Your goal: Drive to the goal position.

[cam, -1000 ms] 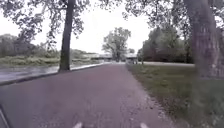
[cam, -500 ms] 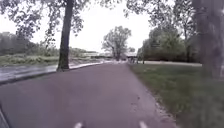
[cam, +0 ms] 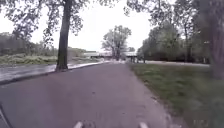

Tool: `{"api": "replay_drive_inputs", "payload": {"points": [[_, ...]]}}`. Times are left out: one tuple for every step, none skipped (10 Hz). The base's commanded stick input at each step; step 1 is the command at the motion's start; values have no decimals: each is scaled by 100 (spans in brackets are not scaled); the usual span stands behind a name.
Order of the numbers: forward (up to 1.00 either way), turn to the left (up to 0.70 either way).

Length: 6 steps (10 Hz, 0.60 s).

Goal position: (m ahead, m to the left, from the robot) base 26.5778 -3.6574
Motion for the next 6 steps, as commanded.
{"api": "replay_drive_inputs", "payload": {"points": [[70,0],[70,0],[70,0],[70,0],[70,0],[70,0]]}}
